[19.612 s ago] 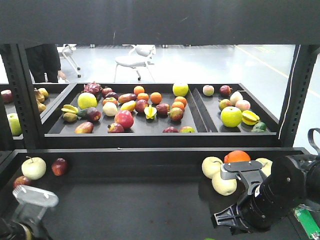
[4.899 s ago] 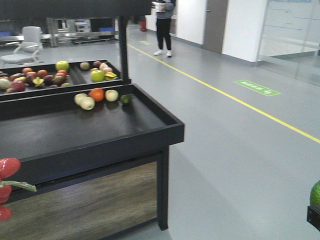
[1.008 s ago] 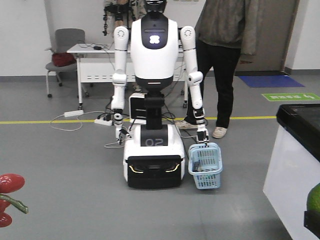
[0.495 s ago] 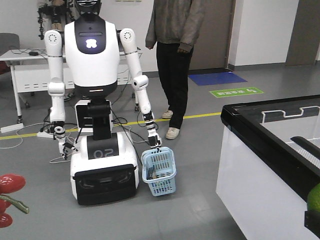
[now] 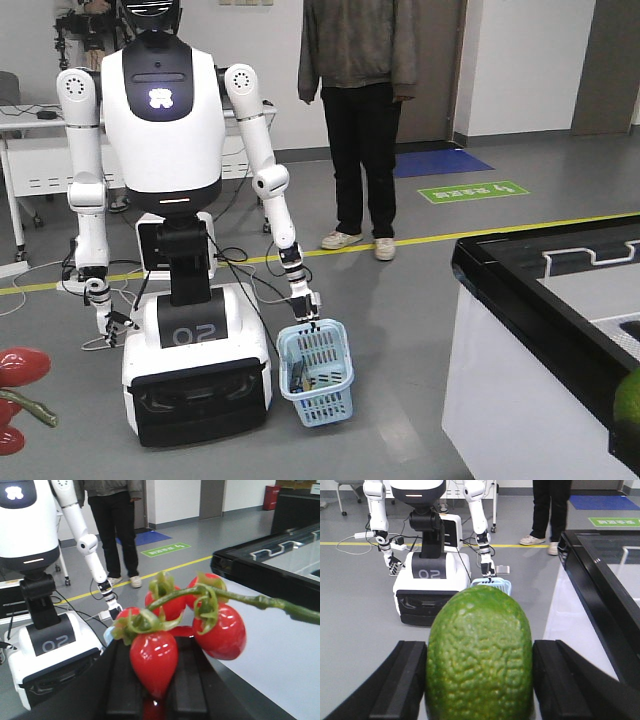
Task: Pick snacks and fruit into basket
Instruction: 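Drive the base up to the robot holding the blue basket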
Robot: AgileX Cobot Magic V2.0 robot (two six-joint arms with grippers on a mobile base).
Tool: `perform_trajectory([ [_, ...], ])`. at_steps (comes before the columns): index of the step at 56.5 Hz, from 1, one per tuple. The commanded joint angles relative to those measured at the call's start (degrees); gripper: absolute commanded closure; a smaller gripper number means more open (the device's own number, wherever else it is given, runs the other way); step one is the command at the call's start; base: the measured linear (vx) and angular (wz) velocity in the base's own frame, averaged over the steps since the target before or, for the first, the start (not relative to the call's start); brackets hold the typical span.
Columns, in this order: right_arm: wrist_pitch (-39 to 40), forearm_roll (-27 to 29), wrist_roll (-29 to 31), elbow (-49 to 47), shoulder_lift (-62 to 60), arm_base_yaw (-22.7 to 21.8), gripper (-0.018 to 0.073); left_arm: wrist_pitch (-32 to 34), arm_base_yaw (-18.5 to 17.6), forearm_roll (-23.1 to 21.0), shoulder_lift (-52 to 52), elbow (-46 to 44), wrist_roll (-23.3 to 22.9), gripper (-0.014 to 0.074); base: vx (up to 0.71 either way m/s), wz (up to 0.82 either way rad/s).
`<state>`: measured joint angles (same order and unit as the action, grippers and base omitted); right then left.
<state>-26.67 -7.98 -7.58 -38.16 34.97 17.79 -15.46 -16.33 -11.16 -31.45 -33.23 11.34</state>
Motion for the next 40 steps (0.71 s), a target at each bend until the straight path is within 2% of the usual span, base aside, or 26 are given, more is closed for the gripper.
perform_trajectory([
  [1, 5.03, -0.78, 0.36, -1.71, 0.21, -0.26, 0.0568, 4.97, -0.22, -0.51, -0.28, -1.7, -0.44, 0.0594, 0.34, 0.17],
  [40, 5.03, -0.78, 0.36, -1.71, 0.21, -0.26, 0.0568, 4.97, -0.22, -0.51, -0.28, -1.7, -0.44, 0.0594, 0.36, 0.16],
])
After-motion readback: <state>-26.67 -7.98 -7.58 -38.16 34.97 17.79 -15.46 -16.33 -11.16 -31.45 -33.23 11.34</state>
